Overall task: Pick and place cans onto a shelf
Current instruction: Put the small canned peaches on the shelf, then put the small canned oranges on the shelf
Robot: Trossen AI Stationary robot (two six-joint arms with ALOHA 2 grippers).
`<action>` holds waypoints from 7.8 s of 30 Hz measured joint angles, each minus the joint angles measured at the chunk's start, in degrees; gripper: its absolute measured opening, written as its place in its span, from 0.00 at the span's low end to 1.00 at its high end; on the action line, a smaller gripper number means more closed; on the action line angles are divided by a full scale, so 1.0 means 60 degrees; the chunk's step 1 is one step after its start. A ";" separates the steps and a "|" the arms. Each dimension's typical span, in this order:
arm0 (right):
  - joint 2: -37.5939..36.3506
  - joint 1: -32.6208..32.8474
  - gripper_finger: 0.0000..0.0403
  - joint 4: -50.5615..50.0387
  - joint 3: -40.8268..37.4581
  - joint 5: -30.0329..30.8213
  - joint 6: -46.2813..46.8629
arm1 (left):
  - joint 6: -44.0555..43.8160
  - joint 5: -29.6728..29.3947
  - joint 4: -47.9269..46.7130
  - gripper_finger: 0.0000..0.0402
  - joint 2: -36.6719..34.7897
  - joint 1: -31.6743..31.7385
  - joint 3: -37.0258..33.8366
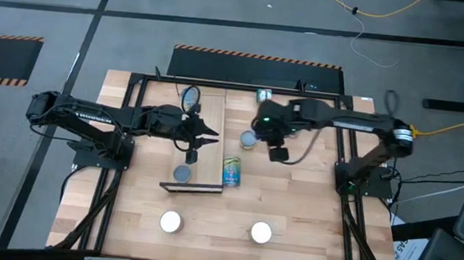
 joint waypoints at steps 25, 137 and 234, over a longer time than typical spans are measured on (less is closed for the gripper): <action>-0.6339 -0.0025 0.21 0.4400 -0.6826 0.0087 0.1958 | -0.0121 0.0008 0.4710 0.37 0.3213 0.0515 0.0545; -0.6303 -0.0026 0.21 0.4545 -0.6812 0.0087 0.1954 | 0.0980 -0.0398 -0.7630 0.00 0.0875 -0.0410 0.3347; -0.4828 -0.1549 0.48 0.8929 -0.6033 0.2353 0.3273 | 0.0456 -0.0506 -0.3175 0.10 -0.3740 -0.1151 -0.2160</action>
